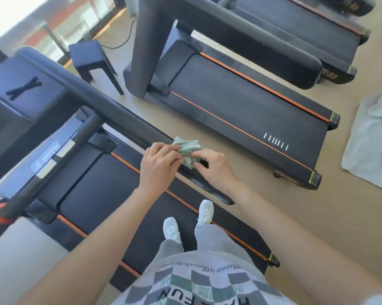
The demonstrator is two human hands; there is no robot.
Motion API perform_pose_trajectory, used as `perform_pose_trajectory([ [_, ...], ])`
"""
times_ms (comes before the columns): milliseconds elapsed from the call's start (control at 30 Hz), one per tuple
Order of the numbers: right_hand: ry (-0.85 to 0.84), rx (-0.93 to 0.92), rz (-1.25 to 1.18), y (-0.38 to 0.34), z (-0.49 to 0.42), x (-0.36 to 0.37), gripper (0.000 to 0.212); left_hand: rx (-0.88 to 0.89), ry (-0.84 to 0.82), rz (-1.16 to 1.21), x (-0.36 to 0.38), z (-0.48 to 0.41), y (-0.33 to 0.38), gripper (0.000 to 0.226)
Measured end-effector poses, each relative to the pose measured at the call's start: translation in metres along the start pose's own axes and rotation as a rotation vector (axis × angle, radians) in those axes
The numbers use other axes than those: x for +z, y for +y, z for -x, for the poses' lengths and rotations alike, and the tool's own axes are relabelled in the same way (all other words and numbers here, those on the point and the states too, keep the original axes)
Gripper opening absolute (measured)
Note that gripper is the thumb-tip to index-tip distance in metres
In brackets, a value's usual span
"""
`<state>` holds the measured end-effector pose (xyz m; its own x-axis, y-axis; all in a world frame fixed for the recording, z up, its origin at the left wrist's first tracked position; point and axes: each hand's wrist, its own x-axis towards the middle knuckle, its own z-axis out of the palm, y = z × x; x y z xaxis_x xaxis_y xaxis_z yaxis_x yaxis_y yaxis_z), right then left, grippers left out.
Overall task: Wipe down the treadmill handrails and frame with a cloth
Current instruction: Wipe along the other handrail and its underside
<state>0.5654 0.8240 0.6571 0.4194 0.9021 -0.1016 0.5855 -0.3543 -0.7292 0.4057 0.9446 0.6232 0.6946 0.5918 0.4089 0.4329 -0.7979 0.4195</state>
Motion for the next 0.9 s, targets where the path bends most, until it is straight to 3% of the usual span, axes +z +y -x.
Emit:
perform_pose_trajectory([
  [200,-0.105,-0.101,0.027,-0.015,-0.034,0.008,0.033,-0.175,0.064,-0.002,-0.008,-0.001,-0.011,0.008],
  [567,-0.121,-0.271,0.108,0.056,0.018,-0.044,0.02,-0.183,0.058,0.145,0.026,0.037,0.073,0.007],
  [900,-0.355,-0.402,-0.016,0.109,0.02,-0.087,0.009,-0.561,0.195,0.097,0.061,0.062,0.184,0.01],
])
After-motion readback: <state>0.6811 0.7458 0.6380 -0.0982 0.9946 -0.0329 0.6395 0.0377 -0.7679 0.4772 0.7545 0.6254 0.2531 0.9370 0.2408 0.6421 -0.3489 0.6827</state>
